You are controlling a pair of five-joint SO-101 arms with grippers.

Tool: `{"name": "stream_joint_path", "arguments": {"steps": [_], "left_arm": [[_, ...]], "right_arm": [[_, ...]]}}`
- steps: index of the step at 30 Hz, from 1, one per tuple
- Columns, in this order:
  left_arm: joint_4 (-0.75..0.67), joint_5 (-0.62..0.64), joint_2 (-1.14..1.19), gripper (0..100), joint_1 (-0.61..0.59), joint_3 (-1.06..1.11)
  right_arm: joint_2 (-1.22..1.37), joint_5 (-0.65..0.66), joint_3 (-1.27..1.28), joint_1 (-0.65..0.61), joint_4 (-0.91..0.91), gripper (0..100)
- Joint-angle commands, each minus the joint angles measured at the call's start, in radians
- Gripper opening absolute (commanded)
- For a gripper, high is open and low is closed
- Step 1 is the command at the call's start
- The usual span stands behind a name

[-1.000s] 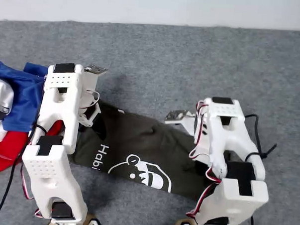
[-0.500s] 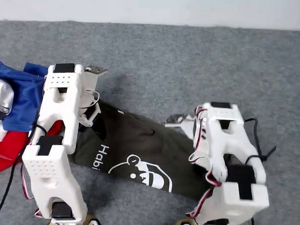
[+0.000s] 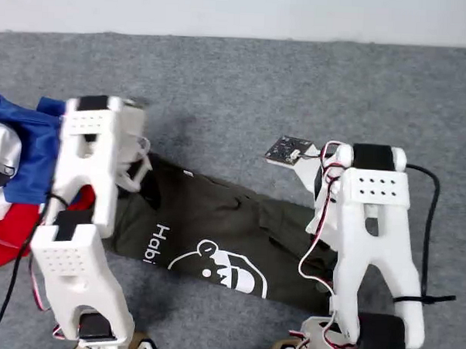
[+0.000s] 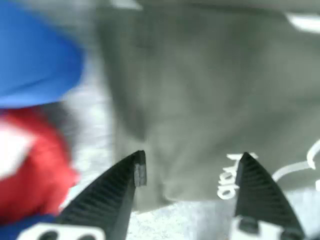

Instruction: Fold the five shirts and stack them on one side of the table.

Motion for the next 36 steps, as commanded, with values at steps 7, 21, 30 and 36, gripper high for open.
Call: {"name": "stream_joint_path", "arguments": {"steps": [7, 21, 30, 36], "left_arm": [[0.020, 0.069, -0.046, 29, -0.120, -0.001], [-0.031, 0.020, 0.141, 29, -0.110, -0.002], [-0.049, 0.017, 0.256, 13, -0.074, -0.008], [-0.002, -0.029, 0.206, 2, 0.023, -0.010]], "right_arm": [[-0.042, -0.121, 0.038, -0.004, -0.018, 33.9], [-0.042, -0.123, 0.040, 0.002, -0.008, 34.0], [-0.036, -0.123, 0.040, 0.002, -0.012, 34.0], [-0.038, -0.123, 0.040, 0.004, -0.016, 34.0]]}}
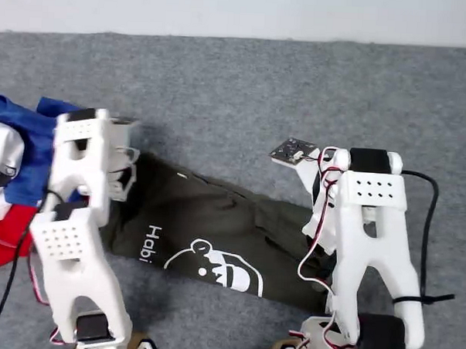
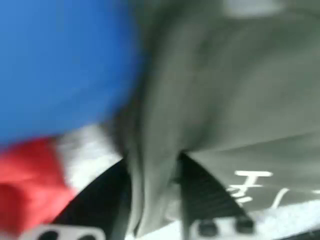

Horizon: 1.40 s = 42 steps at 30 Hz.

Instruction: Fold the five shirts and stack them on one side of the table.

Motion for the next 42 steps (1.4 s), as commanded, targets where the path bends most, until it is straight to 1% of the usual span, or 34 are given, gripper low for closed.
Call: {"name": "stream_joint_path", "arguments": {"steps": [1, 4, 7, 11, 15, 18, 21, 24, 27, 31, 34, 38, 42], "left_arm": [[0.025, -0.028, -0.038, 2, 0.061, -0.007], [0.034, -0.052, -0.095, 1, 0.130, -0.005], [0.034, -0.051, -0.141, 1, 0.192, -0.005], [0.035, -0.051, -0.212, 1, 0.229, -0.005], [0.037, -0.049, -0.311, 1, 0.275, 0.001], [0.037, -0.046, -0.367, 1, 0.341, 0.007], [0.037, -0.046, -0.404, 1, 0.446, 0.047], [0.037, -0.046, -0.408, 1, 0.574, 0.054], [0.037, -0.049, -0.408, 1, 0.698, 0.056], [0.037, -0.051, -0.408, 1, 0.810, 0.054], [0.035, -0.051, -0.408, 1, 0.868, 0.042], [0.035, -0.051, -0.407, 1, 0.922, -0.033], [0.032, -0.051, -0.405, 1, 0.965, -0.096]], "right_arm": [[-0.041, -0.011, 0.002, 0.005, -0.002, 34.0], [-0.044, -0.012, 0.002, 0.005, 0.004, 34.0], [-0.044, -0.058, 0.002, 0.007, 0.005, 34.0], [-0.044, -0.071, 0.002, 0.030, 0.005, 34.0], [-0.045, -0.071, -0.003, 0.139, 0.005, 34.0], [-0.045, -0.068, -0.003, 0.248, 0.005, 34.0], [-0.045, -0.071, -0.003, 0.329, 0.005, 34.0], [-0.045, -0.097, -0.002, 0.367, 0.005, 34.0], [-0.045, -0.175, 0.000, 0.394, -0.002, 34.0], [-0.045, -0.201, 0.000, 0.406, -0.002, 34.0], [-0.045, -0.201, 0.000, 0.406, -0.002, 34.0], [-0.045, -0.207, -0.002, 0.404, -0.005, 34.0], [-0.045, -0.269, -0.006, 0.426, -0.007, 34.0]]}}
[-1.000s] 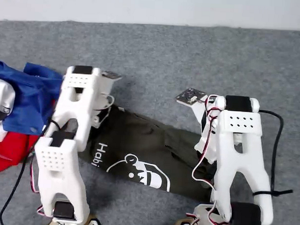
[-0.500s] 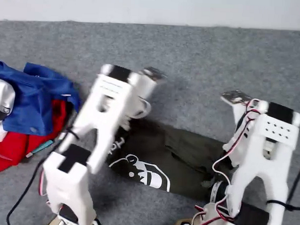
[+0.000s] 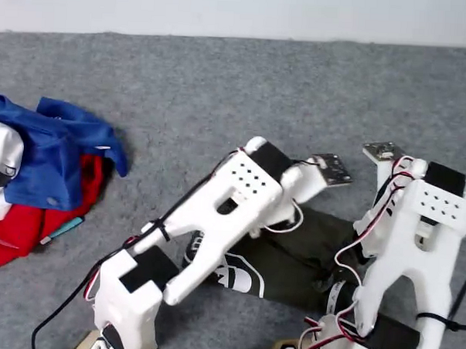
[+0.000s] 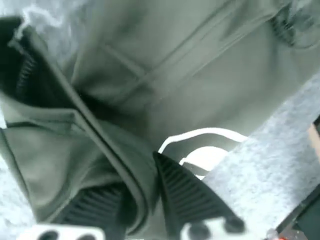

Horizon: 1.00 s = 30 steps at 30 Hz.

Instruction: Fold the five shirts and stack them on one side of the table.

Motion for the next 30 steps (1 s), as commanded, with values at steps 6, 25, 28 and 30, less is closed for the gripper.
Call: {"name": "stream_joint_path", "arguments": {"steps": [6, 25, 28, 30], "left_arm": [[-0.008, -0.008, 0.080, 1, 0.052, -0.206], [0.020, 0.021, 0.313, 1, 0.288, -0.450], [0.018, 0.021, 0.318, 1, 0.290, -0.441], [0.017, 0.021, 0.315, 2, 0.292, -0.449]], "right_arm": [[-0.162, -0.046, -0.011, 0.226, -0.015, 34.0], [-0.654, 0.089, 0.279, 0.602, -0.001, 33.9], [-0.651, 0.089, 0.279, 0.627, -0.001, 33.9], [-0.651, 0.084, 0.279, 0.633, 0.001, 33.9]]}}
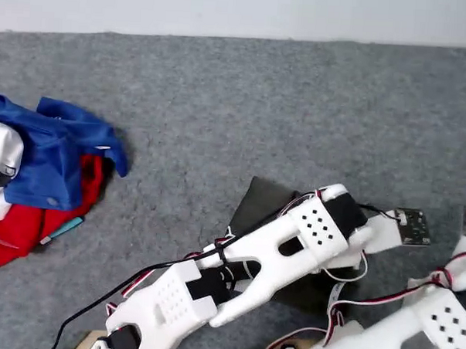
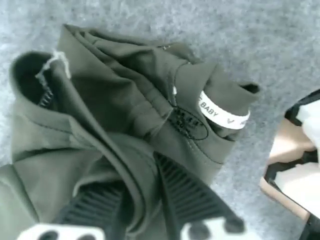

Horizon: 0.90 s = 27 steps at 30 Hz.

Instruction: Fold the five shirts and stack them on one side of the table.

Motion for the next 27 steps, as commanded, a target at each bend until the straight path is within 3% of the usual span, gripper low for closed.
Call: {"name": "stream_joint_path", "arguments": {"steps": [1, 12, 20, 27], "left_arm": [[0.014, 0.008, -0.014, 2, 0.009, -0.027], [0.015, 0.002, -0.011, 2, 0.011, -0.139], [0.017, 0.005, -0.011, 31, 0.011, -0.125], [0.017, 0.006, -0.058, 32, -0.043, -0.285]], "right_arm": [[-0.008, 0.005, 0.000, 0.015, 0.010, 34.0], [-0.010, 0.005, 0.000, 0.012, 0.053, 34.1], [-0.012, 0.009, 0.000, 0.010, 0.067, 34.0], [-0.010, 0.009, 0.002, 0.010, 0.067, 34.0]]}}
